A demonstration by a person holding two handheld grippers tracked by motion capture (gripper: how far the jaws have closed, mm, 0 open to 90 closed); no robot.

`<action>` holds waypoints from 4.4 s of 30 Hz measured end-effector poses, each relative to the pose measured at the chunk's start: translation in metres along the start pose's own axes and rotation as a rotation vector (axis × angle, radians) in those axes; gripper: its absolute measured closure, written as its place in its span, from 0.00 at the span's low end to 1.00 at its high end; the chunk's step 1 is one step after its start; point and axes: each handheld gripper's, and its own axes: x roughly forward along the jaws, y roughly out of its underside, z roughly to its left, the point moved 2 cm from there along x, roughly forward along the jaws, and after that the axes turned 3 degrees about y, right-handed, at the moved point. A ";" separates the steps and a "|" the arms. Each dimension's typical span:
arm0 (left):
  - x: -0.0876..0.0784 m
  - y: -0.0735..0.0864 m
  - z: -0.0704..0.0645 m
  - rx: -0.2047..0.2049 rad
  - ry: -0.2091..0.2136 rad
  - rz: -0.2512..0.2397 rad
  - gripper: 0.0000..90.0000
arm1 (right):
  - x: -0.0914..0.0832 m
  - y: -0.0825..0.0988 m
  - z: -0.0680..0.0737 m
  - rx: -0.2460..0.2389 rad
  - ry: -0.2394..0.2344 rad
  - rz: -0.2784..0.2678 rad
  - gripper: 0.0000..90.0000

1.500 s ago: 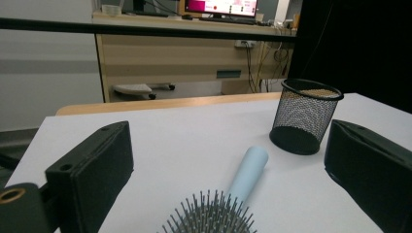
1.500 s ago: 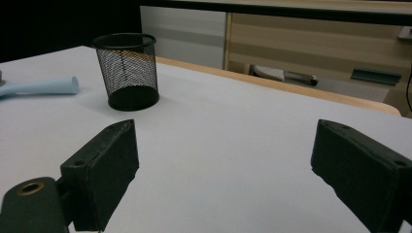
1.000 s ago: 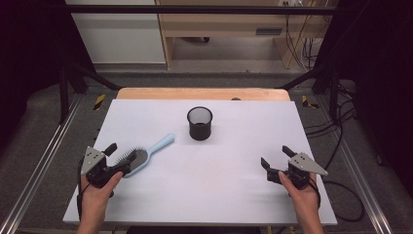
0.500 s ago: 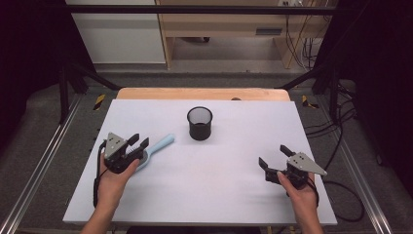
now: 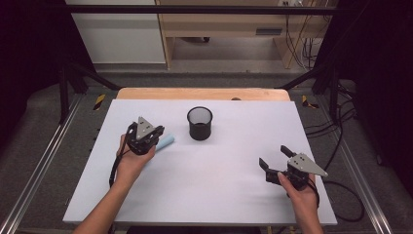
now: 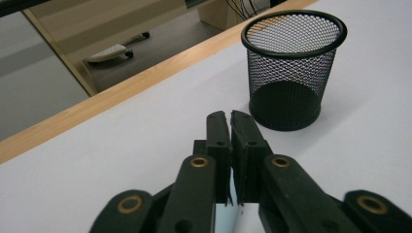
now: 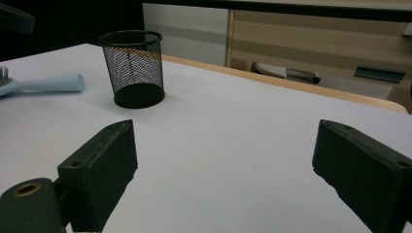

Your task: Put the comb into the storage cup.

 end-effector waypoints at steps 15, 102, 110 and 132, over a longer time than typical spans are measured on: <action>0.042 -0.002 0.004 -0.080 -0.022 0.105 1.00 | 0.000 -0.001 0.001 -0.006 -0.009 -0.007 0.10; 0.073 0.024 -0.038 -0.050 0.092 0.339 1.00 | 0.000 -0.001 0.011 -0.021 -0.064 0.011 0.11; 0.060 0.029 -0.057 -0.037 0.129 0.322 1.00 | 0.000 -0.001 0.011 -0.019 -0.069 0.014 0.11; 0.028 0.038 -0.071 -0.079 0.193 0.278 1.00 | 0.001 0.000 0.013 -0.026 -0.077 0.022 0.11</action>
